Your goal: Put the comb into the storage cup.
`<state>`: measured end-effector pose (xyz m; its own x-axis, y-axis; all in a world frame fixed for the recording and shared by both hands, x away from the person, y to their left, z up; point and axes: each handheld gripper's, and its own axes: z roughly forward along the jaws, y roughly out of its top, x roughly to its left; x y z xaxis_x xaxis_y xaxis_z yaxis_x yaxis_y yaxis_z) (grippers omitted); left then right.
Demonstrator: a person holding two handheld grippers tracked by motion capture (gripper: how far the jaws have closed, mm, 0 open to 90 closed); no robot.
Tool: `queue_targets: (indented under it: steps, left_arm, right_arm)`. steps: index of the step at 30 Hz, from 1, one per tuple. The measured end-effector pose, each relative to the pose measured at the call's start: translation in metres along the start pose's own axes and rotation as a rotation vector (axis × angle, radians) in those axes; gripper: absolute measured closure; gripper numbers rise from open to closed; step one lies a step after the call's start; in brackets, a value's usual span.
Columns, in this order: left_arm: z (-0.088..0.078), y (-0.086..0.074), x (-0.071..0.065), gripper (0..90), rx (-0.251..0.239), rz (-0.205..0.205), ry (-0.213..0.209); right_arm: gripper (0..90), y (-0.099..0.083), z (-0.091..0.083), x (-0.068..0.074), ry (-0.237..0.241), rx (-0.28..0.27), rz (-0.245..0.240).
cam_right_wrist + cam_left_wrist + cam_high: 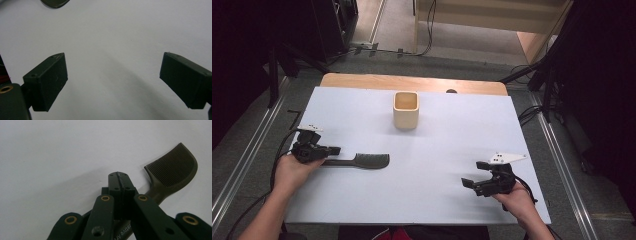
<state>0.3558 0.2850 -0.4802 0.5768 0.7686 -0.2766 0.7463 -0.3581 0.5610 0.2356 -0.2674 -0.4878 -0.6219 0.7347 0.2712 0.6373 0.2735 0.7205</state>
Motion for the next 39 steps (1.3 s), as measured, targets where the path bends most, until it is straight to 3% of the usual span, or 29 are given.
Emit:
queue_targets:
  steps: [6,22,39]
  left_arm:
    - [0.003,-0.005,0.0,90.0,0.032,0.011,0.01]
    - [-0.004,-0.019,-0.004,90.0,0.022,-0.012,-0.005]
    - [-0.008,-0.028,-0.013,90.0,0.041,-0.005,-0.026]
  right_arm:
    - [6.1,0.0,0.0,0.0,0.001,0.001,0.0]
    - [6.1,0.006,0.003,-0.001,0.007,0.0,-0.01]
    - [6.1,0.014,0.011,0.0,0.026,0.004,-0.036]
